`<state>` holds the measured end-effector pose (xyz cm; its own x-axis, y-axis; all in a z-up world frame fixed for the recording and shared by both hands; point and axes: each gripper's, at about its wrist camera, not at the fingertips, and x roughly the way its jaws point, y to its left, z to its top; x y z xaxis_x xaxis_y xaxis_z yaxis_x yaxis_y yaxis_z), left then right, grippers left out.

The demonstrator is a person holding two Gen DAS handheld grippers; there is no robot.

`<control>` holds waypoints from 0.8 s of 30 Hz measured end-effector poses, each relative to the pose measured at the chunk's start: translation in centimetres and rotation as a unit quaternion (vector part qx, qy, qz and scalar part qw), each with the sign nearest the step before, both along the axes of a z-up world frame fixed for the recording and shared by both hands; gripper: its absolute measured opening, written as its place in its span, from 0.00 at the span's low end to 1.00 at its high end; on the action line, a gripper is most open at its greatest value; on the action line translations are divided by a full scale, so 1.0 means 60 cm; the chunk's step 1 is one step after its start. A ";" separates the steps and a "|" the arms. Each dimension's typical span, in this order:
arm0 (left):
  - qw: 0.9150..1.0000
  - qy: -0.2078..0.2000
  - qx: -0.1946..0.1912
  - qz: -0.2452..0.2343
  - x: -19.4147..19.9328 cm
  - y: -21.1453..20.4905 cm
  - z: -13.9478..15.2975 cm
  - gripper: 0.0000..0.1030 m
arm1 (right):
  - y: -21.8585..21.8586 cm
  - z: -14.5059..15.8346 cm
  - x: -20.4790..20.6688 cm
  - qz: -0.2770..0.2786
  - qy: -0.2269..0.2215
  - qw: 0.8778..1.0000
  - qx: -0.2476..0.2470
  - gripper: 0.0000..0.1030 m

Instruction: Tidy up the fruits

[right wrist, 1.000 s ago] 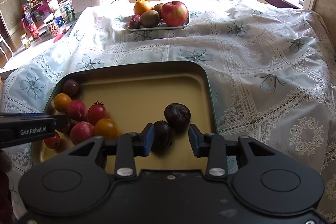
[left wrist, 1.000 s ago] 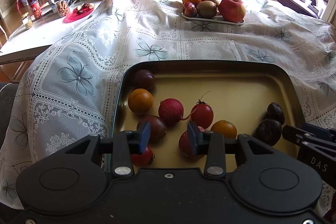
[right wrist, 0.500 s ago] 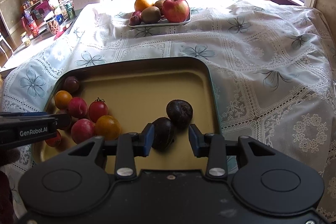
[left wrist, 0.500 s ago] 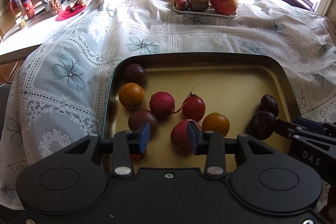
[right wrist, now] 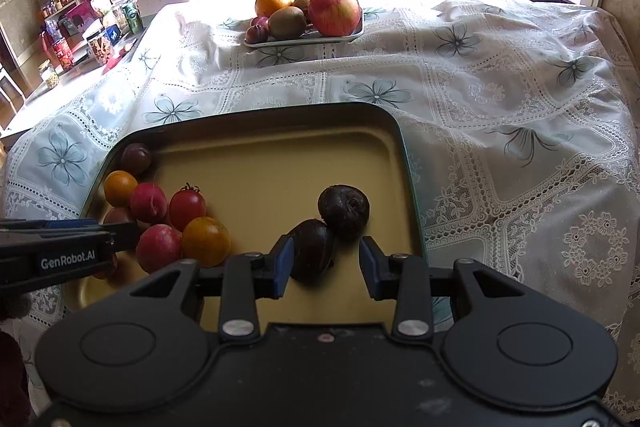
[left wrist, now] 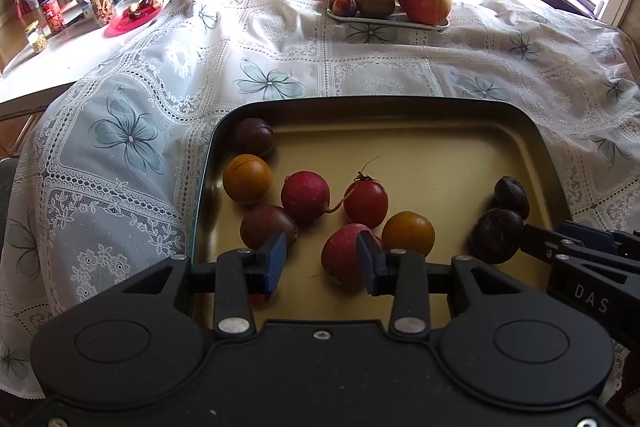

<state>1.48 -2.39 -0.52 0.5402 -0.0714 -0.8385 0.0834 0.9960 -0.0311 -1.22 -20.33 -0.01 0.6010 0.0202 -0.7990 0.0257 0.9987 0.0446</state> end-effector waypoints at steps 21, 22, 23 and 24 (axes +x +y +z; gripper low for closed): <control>1.000 0.004 -0.002 -0.001 0.001 0.000 -0.002 0.46 | 0.001 -0.001 -0.001 0.004 0.002 1.000 0.003 0.38; 1.000 0.004 -0.002 -0.001 0.001 0.000 -0.002 0.46 | 0.001 -0.002 0.000 0.003 0.002 1.000 0.003 0.38; 1.000 0.004 -0.002 -0.001 0.001 0.000 -0.002 0.46 | 0.001 -0.002 -0.001 0.003 0.002 1.000 0.004 0.38; 1.000 0.004 -0.002 -0.001 0.001 0.000 -0.002 0.46 | 0.002 -0.002 -0.001 0.003 0.002 1.000 0.004 0.38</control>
